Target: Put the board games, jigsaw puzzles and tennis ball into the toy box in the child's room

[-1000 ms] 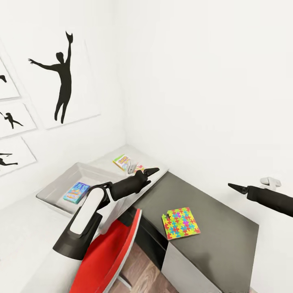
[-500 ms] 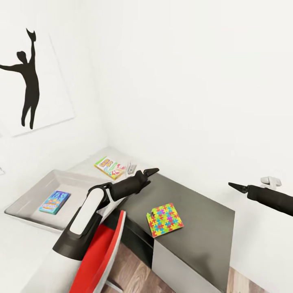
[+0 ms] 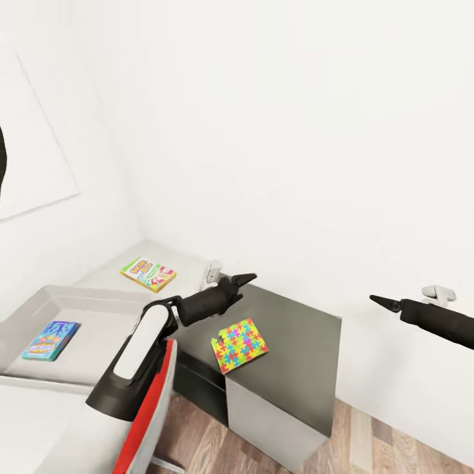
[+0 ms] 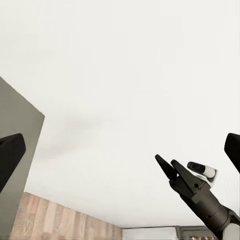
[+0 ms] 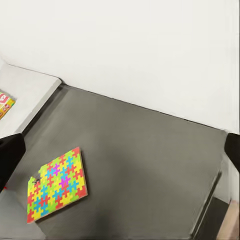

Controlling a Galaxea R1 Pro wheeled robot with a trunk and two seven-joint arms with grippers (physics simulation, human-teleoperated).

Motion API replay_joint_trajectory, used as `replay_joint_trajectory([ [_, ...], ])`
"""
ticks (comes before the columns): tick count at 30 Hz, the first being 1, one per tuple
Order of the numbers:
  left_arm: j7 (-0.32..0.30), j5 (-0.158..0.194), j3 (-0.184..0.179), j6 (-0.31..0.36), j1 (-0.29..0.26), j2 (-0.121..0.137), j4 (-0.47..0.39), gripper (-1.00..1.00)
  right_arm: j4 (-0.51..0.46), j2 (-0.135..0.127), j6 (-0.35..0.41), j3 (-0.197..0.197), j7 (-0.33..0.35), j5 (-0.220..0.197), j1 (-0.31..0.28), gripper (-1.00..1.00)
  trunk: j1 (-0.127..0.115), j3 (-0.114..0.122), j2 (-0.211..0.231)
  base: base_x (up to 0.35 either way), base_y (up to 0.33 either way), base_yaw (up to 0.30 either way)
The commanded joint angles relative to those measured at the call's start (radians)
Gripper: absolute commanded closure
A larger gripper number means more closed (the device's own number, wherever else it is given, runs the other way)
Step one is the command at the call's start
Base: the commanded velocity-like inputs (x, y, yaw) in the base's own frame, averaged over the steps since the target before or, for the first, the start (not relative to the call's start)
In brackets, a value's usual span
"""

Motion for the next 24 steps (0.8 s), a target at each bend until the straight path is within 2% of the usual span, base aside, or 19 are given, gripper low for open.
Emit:
replay_joint_trajectory([
  [1,0.010,0.011,0.001,0.002,-0.001,0.000,0.002,-1.00,-0.001,0.000,0.005,-0.001,0.008,0.005,-0.001,-1.00,0.000,-0.002,-0.002,-0.246,-0.042,-0.293],
  [10,0.012,0.011,0.001,0.002,-0.001,0.000,0.010,-1.00,-0.002,0.000,0.005,-0.003,0.008,0.005,0.000,-1.00,0.000,-0.002,-0.002,-0.199,-0.022,-0.293],
  [24,0.012,0.011,0.001,0.002,-0.001,0.000,0.012,-1.00,-0.003,0.000,0.005,-0.003,0.008,0.005,0.000,-1.00,0.000,-0.002,-0.002,-0.035,-0.003,-0.293],
])
